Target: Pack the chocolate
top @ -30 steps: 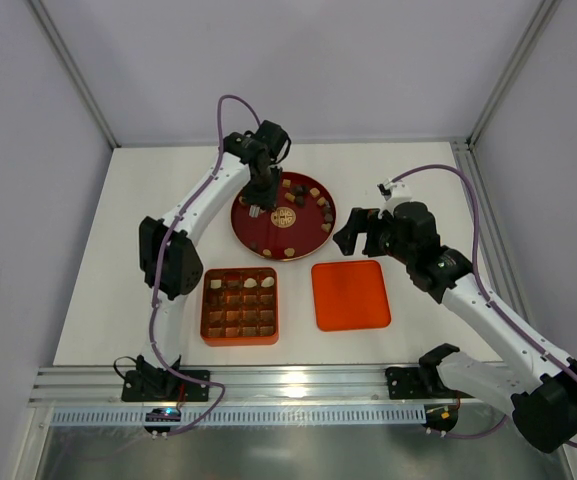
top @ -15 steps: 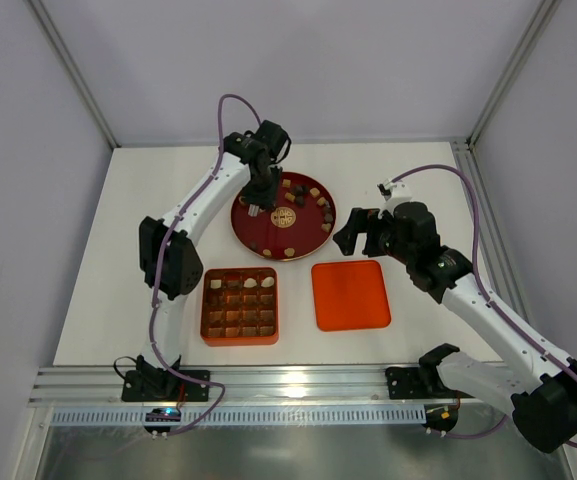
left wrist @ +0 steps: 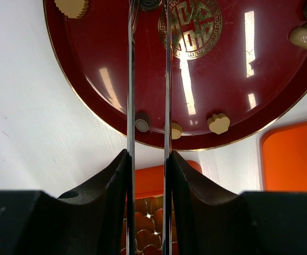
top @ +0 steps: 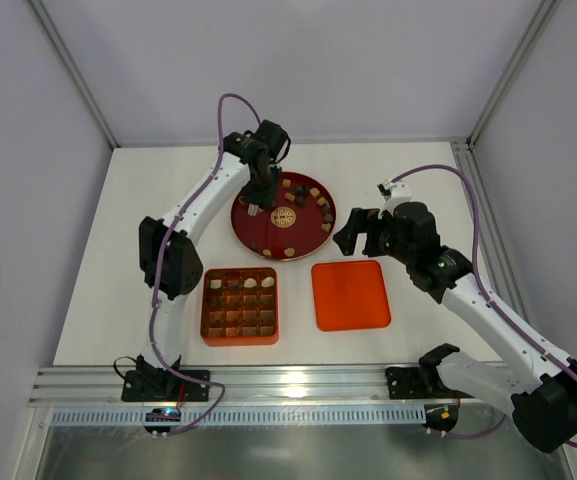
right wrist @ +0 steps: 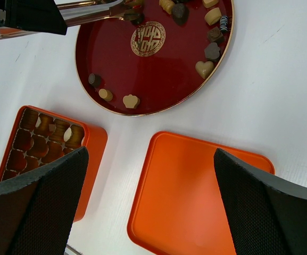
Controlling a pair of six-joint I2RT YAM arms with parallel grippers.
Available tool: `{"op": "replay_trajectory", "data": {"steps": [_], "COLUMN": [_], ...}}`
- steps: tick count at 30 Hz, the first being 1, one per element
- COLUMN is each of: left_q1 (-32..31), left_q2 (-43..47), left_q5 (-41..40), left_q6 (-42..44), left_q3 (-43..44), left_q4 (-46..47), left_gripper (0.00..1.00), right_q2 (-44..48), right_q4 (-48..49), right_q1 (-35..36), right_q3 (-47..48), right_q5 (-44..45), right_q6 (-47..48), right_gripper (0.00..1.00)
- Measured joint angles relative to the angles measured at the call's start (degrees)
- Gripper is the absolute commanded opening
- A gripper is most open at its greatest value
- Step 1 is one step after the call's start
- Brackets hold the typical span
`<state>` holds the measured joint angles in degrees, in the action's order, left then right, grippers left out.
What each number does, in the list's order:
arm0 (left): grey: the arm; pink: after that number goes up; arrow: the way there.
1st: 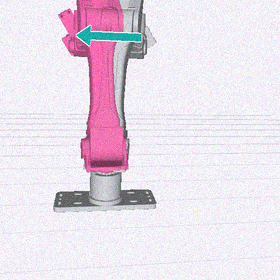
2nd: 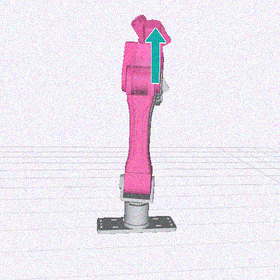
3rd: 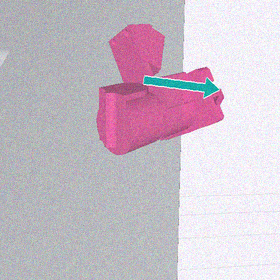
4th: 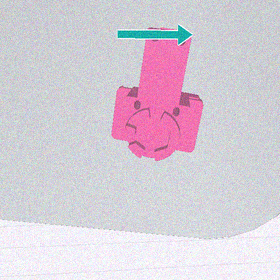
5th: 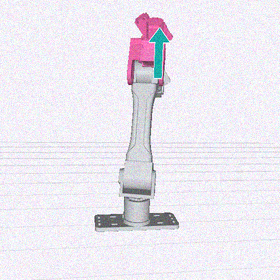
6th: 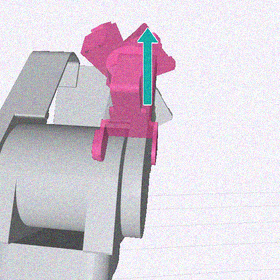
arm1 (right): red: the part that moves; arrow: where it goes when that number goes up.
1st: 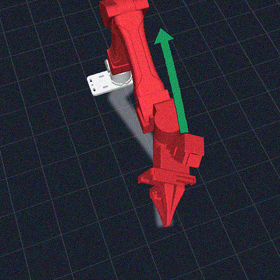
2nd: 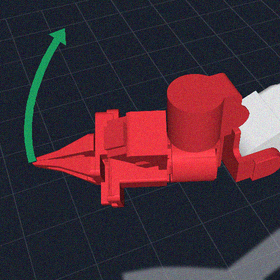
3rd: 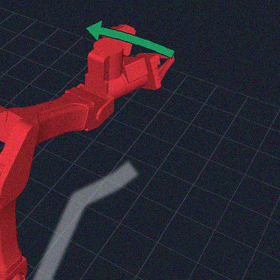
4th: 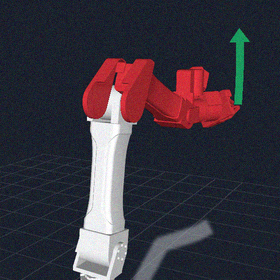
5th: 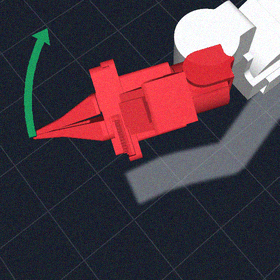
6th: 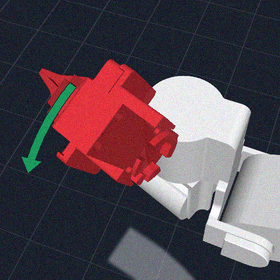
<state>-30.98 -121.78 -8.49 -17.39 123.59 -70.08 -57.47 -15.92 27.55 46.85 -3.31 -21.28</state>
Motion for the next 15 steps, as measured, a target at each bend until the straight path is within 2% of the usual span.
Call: {"op": "replay_trajectory", "data": {"steps": [15], "left_q1": [0.0], "left_q2": [0.0], "left_q5": [-0.3], "left_q6": [0.1], "left_q3": [0.9], "left_q4": [0.0], "left_gripper": [0.35], "right_q2": [0.0], "right_q4": [0.0], "right_q1": [0.0], "right_q3": [0.0], "right_q5": [0.0], "right_q6": [0.1], "right_gripper": [1.0]}}
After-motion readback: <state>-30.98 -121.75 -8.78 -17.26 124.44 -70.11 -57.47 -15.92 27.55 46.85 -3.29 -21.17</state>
